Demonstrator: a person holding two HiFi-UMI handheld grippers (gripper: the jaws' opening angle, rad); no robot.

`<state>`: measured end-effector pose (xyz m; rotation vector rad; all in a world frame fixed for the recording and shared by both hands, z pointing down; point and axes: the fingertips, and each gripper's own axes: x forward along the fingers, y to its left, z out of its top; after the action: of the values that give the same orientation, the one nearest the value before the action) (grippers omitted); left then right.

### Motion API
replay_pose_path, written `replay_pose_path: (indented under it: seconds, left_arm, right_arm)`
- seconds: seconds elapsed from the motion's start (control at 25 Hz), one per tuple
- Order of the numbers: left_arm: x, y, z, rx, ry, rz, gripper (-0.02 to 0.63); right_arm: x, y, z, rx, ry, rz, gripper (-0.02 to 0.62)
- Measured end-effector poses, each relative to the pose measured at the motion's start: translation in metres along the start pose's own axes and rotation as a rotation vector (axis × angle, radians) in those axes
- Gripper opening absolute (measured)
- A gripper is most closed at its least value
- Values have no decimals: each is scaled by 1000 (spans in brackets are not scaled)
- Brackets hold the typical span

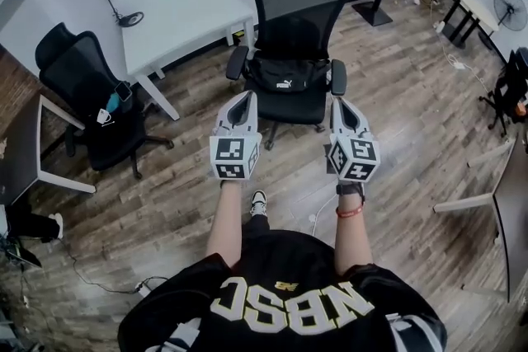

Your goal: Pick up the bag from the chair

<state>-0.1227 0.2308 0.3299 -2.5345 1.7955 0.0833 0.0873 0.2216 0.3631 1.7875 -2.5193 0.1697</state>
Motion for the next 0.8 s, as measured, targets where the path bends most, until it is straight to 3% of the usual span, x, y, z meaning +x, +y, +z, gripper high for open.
replay_pose_path:
  seconds: [0.28,0.44,0.64,0.8]
  left_arm:
    - [77,58,-18,-17,26,-50,14]
    - [119,69,-44,-40,88,-102,14]
    - [178,67,-82,-82,175,-158,14]
    - [240,67,-110,-76,210,-153,15]
  right_arm:
    - [91,16,1,17,5,-21,8]
    - [126,13,-16,46,47,-37,8]
    - [170,-20,-42,74,112,-61,8]
    - [227,-64,-55,108,131,-59,8]
